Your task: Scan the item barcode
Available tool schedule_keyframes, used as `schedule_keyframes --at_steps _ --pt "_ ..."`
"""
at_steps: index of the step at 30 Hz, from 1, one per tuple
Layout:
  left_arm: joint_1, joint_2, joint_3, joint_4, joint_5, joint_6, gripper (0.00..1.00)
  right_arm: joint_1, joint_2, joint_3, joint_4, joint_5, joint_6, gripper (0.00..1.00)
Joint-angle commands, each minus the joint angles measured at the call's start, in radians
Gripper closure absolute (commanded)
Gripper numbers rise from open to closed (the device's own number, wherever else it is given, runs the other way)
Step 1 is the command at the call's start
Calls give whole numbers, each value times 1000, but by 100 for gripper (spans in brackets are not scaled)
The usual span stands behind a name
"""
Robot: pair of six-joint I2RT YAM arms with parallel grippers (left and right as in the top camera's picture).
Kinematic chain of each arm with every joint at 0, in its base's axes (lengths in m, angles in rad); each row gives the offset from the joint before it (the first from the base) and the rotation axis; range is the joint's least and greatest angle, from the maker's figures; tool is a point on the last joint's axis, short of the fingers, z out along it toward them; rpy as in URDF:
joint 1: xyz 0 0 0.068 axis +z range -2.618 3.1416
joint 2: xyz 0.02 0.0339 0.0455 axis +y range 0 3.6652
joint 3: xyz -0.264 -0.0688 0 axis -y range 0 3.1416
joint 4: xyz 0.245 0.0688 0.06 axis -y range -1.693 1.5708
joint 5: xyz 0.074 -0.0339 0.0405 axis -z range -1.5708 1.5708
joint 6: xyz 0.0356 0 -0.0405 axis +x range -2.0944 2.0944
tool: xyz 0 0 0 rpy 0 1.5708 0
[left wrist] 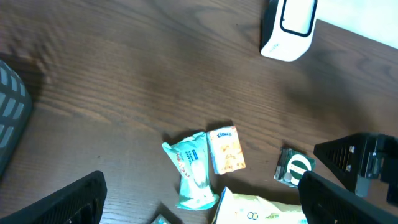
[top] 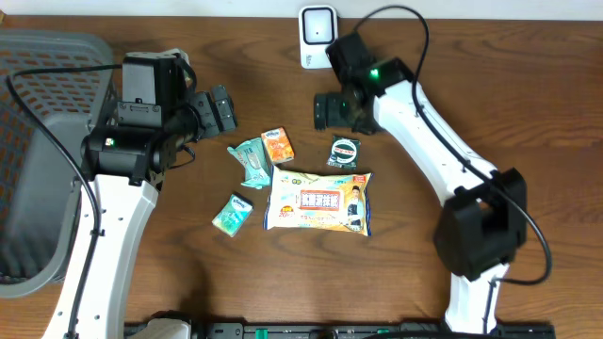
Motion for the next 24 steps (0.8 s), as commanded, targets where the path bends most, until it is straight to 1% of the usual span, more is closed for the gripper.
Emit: schedule_keyframes --at_steps 1,5,8,10,11,13,16,21,24 --pt "5 -1 4 -2 -9 6 2 8 130 127 -103 19 -34 1" --pt "5 -1 4 -2 -9 6 2 8 187 124 -105 -57 -72 1" --pt "5 -1 4 -2 -9 6 2 8 215 124 -106 -39 -111 1" --pt "5 -1 4 -2 -9 6 2 7 225 121 -98 -33 -99 5" --pt "5 -1 4 -2 -9 6 2 6 233 116 -95 -31 -71 12" --pt "5 -1 4 -2 -9 6 2 6 237 101 -94 -30 -30 18" --pt "5 -1 4 -2 -9 6 2 6 237 60 -79 -29 3 23" --pt "5 -1 4 -2 -9 6 2 0 237 -15 -54 11 35 24" --pt "5 -1 4 -2 -9 6 2 -6 237 -19 -54 5 35 24"
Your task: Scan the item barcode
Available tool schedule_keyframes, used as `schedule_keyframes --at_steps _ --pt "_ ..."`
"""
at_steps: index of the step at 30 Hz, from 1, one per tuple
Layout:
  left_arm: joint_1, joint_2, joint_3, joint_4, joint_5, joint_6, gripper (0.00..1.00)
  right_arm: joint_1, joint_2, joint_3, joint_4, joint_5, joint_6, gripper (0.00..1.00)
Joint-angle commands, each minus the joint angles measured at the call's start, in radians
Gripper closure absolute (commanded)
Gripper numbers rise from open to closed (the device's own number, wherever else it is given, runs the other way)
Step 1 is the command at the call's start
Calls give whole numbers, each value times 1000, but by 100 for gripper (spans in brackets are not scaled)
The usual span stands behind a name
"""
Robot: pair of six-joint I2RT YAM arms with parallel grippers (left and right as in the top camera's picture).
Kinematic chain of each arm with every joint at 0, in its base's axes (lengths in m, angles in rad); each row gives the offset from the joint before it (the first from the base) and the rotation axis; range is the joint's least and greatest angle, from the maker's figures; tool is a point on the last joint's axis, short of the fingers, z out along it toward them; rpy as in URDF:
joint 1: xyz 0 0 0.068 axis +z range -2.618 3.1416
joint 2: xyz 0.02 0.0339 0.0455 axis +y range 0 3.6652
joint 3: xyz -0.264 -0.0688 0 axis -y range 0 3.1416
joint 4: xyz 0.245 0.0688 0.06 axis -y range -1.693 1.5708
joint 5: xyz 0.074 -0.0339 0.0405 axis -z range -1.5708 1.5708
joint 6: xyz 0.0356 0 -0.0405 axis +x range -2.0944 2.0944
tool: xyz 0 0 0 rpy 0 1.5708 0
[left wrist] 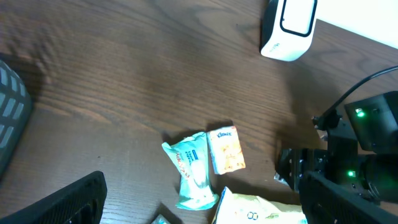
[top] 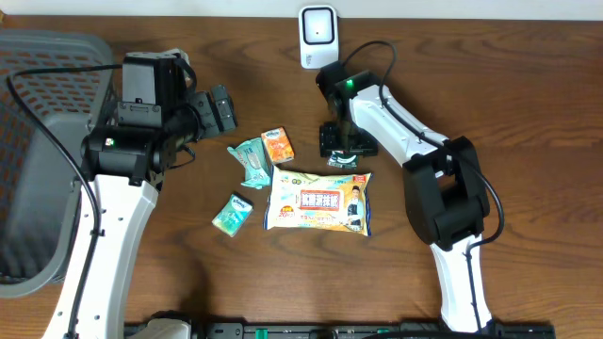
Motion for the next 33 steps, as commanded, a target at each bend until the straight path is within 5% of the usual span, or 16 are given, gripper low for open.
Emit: schedule_keyframes --at_steps 1,13,22,33 --pt "5 -1 4 -2 -9 6 2 -4 2 -5 5 10 23 25" --pt "5 -1 4 -2 -10 6 2 -25 1 7 10 -166 101 53" --pt "5 -1 4 -2 -10 6 2 -195 1 26 10 -771 263 62" --pt "5 -1 4 -2 -9 6 3 -272 1 26 11 -1401 291 60"
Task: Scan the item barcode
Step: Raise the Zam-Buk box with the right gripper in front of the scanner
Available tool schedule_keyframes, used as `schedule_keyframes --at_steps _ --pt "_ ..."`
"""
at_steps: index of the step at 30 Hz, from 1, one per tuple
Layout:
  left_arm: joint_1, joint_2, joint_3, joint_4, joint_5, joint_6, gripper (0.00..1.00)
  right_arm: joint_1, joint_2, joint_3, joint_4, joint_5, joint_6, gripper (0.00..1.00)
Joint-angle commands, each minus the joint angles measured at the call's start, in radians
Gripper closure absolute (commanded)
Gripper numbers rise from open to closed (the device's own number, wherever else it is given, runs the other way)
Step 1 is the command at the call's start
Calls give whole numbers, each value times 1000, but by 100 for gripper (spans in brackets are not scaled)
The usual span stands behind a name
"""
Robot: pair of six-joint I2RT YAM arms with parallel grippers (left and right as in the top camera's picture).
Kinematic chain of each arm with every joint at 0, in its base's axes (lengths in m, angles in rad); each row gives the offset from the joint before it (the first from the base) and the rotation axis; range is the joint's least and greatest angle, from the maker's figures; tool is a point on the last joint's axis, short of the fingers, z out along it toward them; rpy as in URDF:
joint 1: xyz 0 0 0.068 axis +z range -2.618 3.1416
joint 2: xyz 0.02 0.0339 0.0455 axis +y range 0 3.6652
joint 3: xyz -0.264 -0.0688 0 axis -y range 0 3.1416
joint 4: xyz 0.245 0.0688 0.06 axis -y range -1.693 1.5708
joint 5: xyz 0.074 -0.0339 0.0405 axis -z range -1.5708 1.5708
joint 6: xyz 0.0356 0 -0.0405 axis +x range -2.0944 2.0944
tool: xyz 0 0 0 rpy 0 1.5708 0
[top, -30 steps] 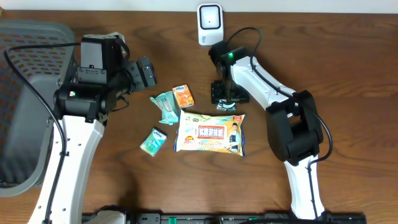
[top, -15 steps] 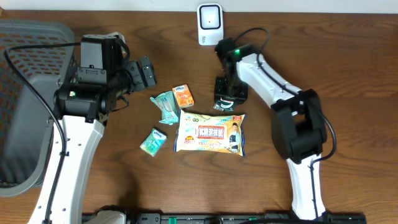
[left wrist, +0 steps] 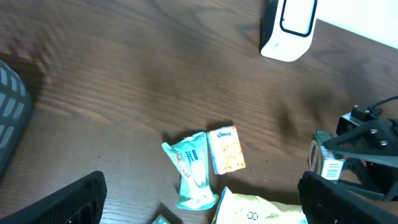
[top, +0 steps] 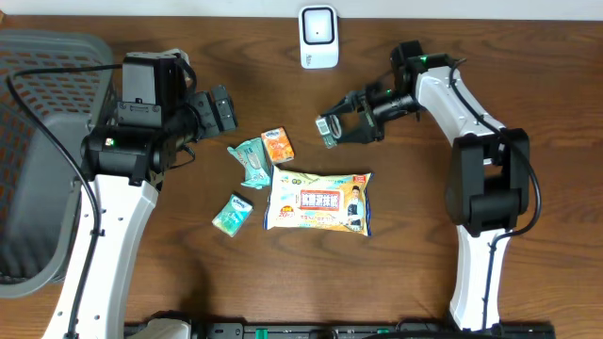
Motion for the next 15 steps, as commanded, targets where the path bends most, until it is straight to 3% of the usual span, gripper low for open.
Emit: schedule_keyframes --at_steps 1,9,15 --pt "5 -1 4 -2 -9 6 2 16 1 18 0 -255 16 60" --pt "5 -1 4 -2 -9 6 2 26 0 18 4 -267 16 60" --pt "5 -1 4 -2 -9 6 3 46 0 18 19 -2 -13 56"
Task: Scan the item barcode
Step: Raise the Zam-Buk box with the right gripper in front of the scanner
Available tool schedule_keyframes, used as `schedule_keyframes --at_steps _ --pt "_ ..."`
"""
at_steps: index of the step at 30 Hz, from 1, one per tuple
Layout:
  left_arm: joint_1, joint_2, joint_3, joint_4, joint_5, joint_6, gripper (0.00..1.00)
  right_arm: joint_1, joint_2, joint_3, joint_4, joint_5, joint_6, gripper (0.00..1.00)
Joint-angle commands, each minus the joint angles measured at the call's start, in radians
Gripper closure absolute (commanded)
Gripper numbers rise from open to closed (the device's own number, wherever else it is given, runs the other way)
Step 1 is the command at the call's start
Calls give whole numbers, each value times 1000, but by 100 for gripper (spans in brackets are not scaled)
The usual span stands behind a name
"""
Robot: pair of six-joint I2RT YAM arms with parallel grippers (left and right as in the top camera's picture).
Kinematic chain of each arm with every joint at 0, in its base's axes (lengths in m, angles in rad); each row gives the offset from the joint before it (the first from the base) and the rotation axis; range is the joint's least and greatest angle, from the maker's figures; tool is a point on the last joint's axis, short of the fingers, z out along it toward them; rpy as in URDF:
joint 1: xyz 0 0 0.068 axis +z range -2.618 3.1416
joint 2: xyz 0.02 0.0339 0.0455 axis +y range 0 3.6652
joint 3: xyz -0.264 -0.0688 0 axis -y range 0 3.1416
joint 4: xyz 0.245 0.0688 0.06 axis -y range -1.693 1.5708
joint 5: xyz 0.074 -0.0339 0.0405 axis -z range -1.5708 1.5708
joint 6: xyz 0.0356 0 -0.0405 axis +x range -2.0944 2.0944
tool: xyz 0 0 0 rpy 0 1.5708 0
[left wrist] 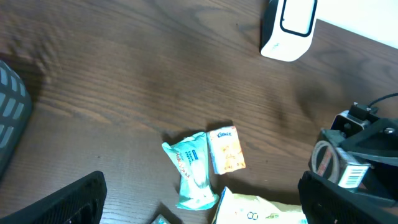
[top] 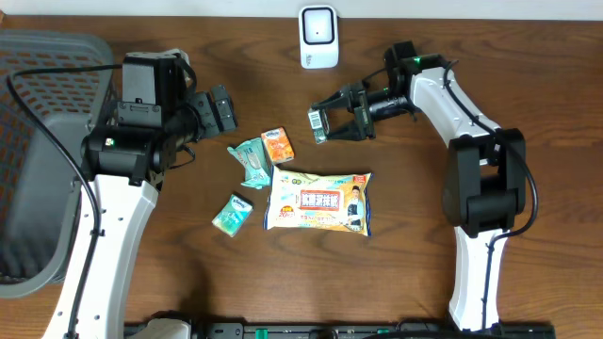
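Note:
A small round dark pack with a white barcode label point(top: 318, 124) hangs above the table, and my right gripper point(top: 326, 119) is shut on it. It sits below the white scanner point(top: 318, 36) at the table's far edge. In the left wrist view the pack point(left wrist: 333, 164) shows its barcode sticker at the right edge, with the scanner point(left wrist: 288, 27) higher up. My left gripper point(top: 219, 108) stands open and holds nothing, left of the packs; its black fingers point(left wrist: 69, 198) frame the bottom corners of the wrist view.
On the table lie an orange tissue pack point(top: 277, 144), two teal packs point(top: 251, 160) point(top: 232, 214) and a large wipes pack point(top: 320, 202). A grey basket point(top: 38, 141) fills the left side.
My right gripper has carried the round pack a little to the left and farther up the table, closer to the scanner. The left arm has not moved.
The round pack first lay on the table right of the orange pack, with my right gripper above it. Then the gripper was down on the pack. Later it held the pack lifted and turned on edge, and now holds it nearer the scanner.

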Motion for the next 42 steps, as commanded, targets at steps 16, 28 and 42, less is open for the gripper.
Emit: schedule_keyframes --at_steps 16,28,42 --pt "5 -1 4 -2 -9 6 2 114 0 127 222 864 -486 46" --pt "5 -1 4 -2 -9 6 2 255 9 309 512 1648 -479 48" --pt "5 -1 4 -2 -9 6 3 283 234 309 1170 1868 -731 55"
